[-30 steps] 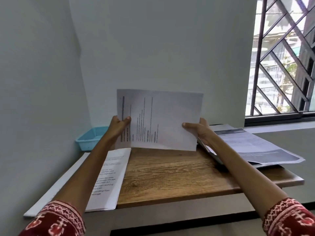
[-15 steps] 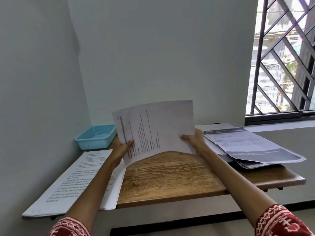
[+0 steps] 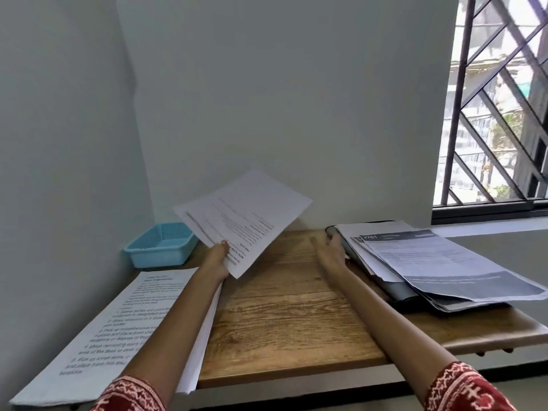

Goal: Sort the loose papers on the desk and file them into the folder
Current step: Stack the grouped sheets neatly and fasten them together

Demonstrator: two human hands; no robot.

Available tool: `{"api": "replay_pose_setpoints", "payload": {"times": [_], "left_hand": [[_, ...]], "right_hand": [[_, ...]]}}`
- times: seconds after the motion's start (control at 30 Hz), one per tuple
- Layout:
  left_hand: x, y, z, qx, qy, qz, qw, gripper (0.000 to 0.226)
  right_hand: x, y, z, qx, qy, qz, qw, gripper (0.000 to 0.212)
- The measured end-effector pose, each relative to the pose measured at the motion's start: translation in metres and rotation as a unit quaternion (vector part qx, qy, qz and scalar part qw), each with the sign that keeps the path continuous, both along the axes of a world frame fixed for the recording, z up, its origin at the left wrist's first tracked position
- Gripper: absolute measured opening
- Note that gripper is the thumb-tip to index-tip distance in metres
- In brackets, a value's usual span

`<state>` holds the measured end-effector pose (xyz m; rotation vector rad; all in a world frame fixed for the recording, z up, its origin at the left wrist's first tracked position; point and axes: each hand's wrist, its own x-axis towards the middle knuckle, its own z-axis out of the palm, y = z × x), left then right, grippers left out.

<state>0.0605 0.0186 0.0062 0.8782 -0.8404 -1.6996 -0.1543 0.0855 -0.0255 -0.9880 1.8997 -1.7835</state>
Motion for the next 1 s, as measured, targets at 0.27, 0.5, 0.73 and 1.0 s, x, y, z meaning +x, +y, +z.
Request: {"api": "replay_pose_setpoints", "payload": {"times": [0.27, 0.5, 0.73, 1.0], "left_hand": [[-0.024, -0.022, -0.040, 0.052, -0.015, 0.129, 0.990, 0.042], [-0.027, -0.024, -0.032, 0.017, 0.050, 0.135, 0.989, 0.031], [-0.020, -0.023, -0.023, -0.008, 0.133, 0.130, 0.983, 0.029], [-0.021, -0.015, -0.019, -0.023, 0.128, 0.142, 0.981, 0.033]], "right_hand": [[-0.027, -0.030, -0.027, 0.229, 0.420, -0.087, 0.874, 0.047], [-0.035, -0.051, -0.023, 0.365, 0.506, -0.150, 0.767, 0.032], [-0.026, -0.044, -0.020, 0.259, 0.457, -0.025, 0.850, 0.029], [0.061, -0.037, -0.004, 0.012, -0.022, 0.340, 0.940, 0.025]]}}
